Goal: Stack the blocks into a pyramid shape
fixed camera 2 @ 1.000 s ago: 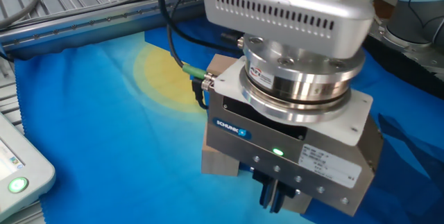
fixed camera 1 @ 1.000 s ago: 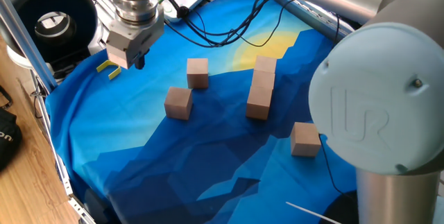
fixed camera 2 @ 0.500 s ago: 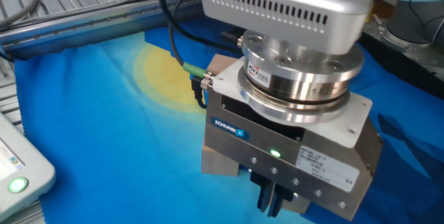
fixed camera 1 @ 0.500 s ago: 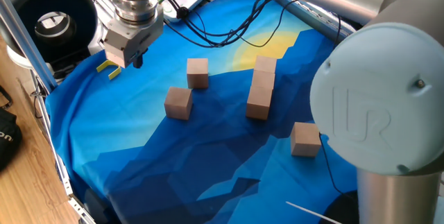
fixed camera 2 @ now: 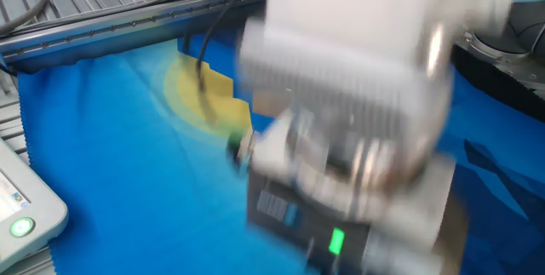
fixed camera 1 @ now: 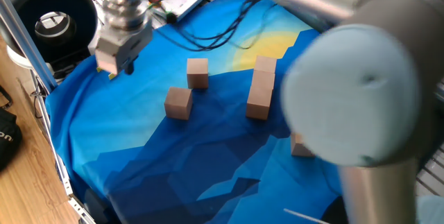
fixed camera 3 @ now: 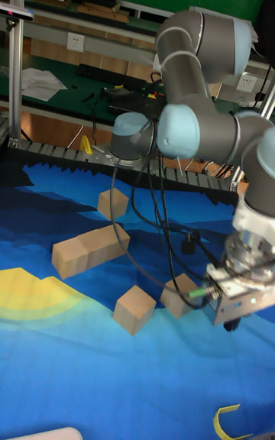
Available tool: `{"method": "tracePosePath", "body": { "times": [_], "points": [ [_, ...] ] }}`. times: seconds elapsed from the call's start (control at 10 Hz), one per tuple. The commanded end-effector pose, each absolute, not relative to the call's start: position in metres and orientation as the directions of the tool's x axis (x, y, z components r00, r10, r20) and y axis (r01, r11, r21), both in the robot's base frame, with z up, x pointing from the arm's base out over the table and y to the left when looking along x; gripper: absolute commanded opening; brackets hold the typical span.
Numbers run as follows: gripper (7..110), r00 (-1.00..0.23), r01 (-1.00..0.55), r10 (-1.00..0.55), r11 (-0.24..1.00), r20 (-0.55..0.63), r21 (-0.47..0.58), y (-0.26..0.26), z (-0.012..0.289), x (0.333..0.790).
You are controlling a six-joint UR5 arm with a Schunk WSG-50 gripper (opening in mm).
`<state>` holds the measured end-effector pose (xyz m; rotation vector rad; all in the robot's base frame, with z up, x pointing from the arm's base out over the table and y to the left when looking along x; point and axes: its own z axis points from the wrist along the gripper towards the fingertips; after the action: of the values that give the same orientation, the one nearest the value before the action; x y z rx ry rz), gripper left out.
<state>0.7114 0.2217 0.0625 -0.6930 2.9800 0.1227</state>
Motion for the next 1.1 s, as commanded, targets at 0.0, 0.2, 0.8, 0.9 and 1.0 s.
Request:
{"method": "tracePosePath", "body": {
  "times": [0.0,0.2,0.8,0.9,1.0],
  "points": [
    [7,-0.847,-0.53,-0.528,0.846,-0.06,0.047,0.237,0.036,0.716],
    [7,-0.766,-0.62,-0.64,0.762,0.069,0.187,0.228,0.04,0.65],
    [22,-0.754,-0.656,-0.653,0.753,-0.067,0.049,0.164,0.067,0.673],
    [22,-0.752,-0.659,-0.658,0.748,-0.041,0.074,0.161,0.067,0.664],
    [110,-0.752,-0.656,-0.659,0.751,0.017,0.078,0.151,0.068,0.652]
  ]
}}
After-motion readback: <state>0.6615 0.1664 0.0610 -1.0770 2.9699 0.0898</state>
